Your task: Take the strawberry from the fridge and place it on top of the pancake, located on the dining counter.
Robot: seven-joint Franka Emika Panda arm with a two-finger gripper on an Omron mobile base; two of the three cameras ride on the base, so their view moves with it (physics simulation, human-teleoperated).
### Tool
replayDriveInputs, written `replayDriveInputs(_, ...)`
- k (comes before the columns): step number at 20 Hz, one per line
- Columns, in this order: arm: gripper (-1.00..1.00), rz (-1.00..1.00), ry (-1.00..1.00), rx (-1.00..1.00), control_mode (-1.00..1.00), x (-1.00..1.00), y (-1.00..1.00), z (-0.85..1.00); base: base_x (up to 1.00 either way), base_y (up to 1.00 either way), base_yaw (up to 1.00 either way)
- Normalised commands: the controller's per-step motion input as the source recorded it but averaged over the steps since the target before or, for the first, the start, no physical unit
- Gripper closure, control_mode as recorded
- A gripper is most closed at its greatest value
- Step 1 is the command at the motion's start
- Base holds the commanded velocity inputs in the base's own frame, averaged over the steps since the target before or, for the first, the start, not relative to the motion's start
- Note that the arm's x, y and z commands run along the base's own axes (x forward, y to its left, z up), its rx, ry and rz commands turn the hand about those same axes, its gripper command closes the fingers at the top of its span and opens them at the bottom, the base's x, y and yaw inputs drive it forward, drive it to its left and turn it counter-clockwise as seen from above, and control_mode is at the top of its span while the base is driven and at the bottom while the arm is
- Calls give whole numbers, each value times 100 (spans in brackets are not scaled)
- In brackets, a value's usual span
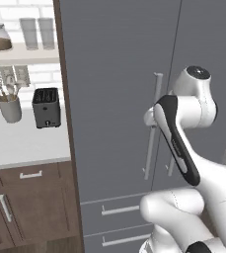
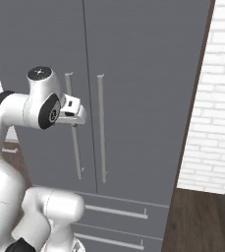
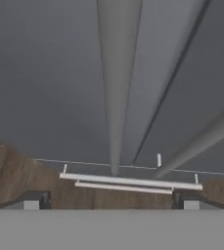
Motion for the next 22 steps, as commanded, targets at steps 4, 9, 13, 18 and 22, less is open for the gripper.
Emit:
replayDriveInputs(4,-100,-6,-40,0,-100,-6,-10,-1,0,0,0)
replayDriveInputs(9,-100,-9,-41,1,-100,0,0,-1,0,0,0)
replayDriveInputs(13,-100,-4,-1,1,100,-4,-9,-1,-3,-6,-1)
replayDriveInputs(18,-100,0,0,0,100,0,0,0,-19,-49,-2)
replayDriveInputs(22,-100,0,0,0,100,0,0,0,-13,-6,0)
